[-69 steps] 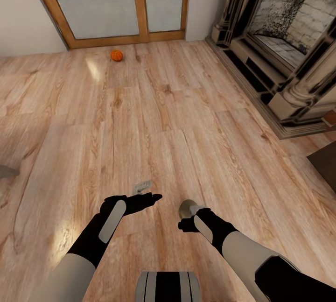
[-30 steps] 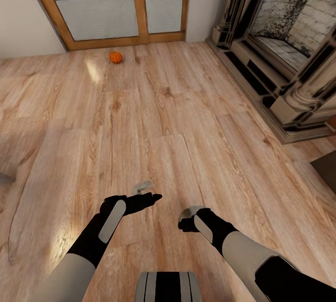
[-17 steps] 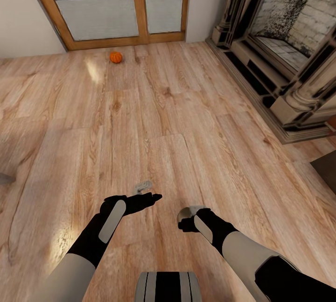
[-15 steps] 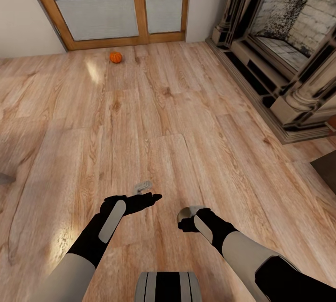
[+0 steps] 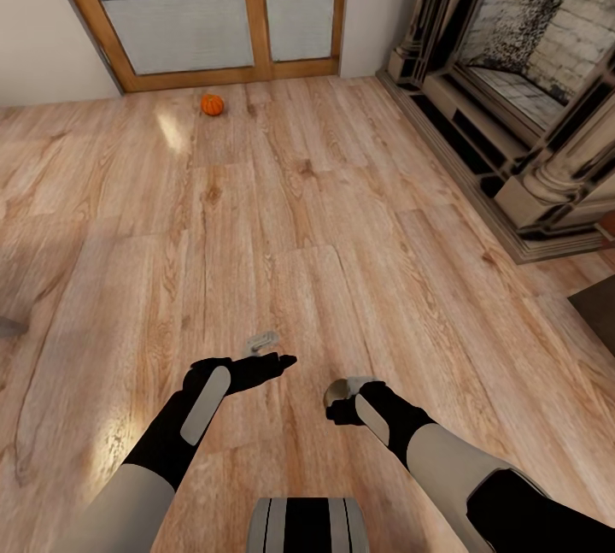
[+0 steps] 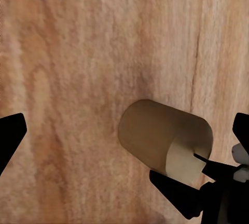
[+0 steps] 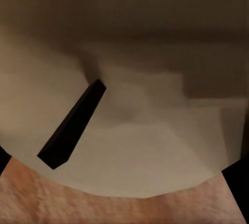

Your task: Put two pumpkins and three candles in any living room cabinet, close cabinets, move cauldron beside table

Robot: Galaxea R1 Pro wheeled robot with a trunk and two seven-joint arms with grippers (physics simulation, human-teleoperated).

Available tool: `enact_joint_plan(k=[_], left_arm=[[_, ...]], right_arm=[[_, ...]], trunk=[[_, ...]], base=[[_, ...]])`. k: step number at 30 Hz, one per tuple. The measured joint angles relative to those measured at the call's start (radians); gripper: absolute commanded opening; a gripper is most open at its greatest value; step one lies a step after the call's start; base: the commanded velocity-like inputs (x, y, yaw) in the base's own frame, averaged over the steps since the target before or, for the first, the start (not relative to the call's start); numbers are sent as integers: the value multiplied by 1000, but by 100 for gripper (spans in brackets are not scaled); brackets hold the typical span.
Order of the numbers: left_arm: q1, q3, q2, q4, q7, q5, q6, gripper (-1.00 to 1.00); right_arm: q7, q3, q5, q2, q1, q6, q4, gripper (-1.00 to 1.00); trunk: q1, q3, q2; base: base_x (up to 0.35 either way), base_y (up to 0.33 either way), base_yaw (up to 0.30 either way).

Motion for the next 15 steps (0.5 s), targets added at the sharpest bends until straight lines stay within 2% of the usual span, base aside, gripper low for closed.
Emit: enact_joint_plan(k=[15], left_arm=[[0, 0, 0, 0, 0, -1, 0, 100]], right_arm=[[0, 0, 0, 0, 0, 0, 0, -100]], trunk=[[0, 0, 0]], base=[[0, 0, 0]])
